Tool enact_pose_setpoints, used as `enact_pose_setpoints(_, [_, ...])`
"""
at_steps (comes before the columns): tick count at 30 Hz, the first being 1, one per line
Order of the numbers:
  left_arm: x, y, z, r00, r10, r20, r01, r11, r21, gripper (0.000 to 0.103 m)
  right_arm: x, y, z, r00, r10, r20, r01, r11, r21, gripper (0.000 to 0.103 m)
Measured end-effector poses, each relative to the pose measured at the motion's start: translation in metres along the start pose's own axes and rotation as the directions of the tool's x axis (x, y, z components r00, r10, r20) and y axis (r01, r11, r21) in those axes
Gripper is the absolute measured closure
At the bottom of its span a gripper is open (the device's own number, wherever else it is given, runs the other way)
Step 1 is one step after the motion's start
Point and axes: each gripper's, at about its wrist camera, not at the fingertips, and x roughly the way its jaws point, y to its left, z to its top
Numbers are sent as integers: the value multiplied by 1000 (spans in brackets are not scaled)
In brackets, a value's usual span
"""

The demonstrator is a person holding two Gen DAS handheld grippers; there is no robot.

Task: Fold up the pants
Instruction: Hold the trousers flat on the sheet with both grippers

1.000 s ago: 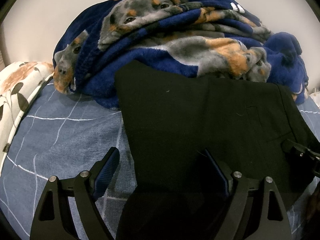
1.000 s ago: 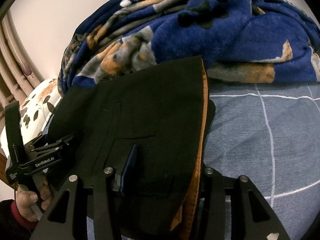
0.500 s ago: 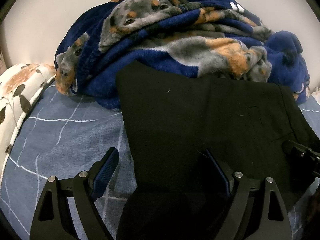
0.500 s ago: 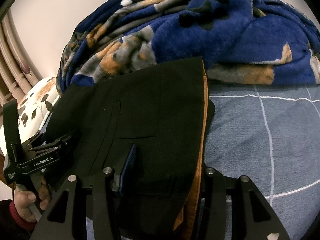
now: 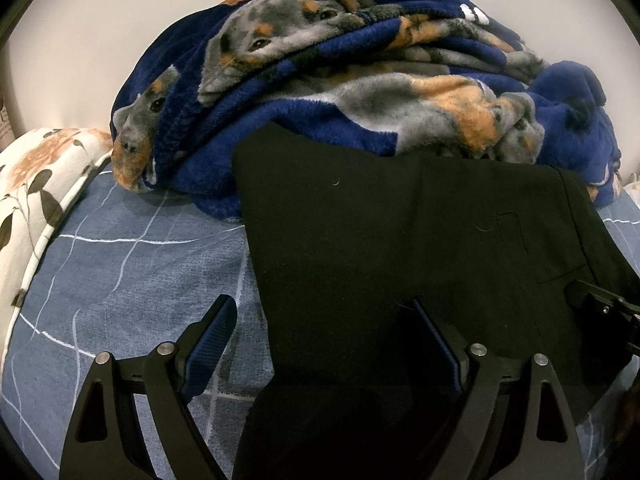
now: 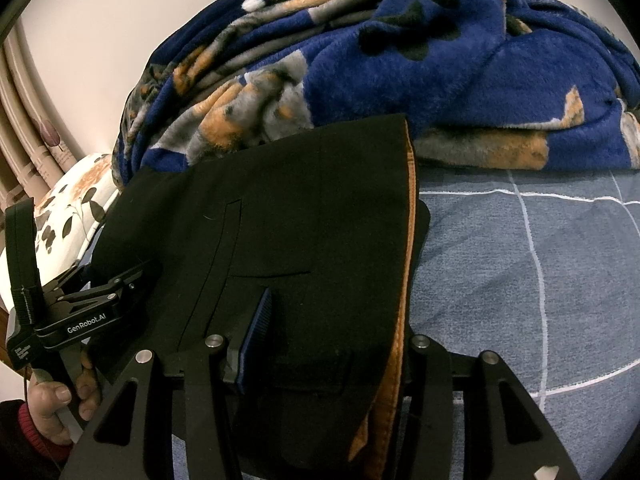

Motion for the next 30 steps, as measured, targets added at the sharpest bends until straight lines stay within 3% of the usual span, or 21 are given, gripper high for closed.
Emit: enact_pose_setpoints(30, [0,0,0,1000,1,0,-1,1000,1,15,1,1,1,1000,0,-2,0,1000,-3,57])
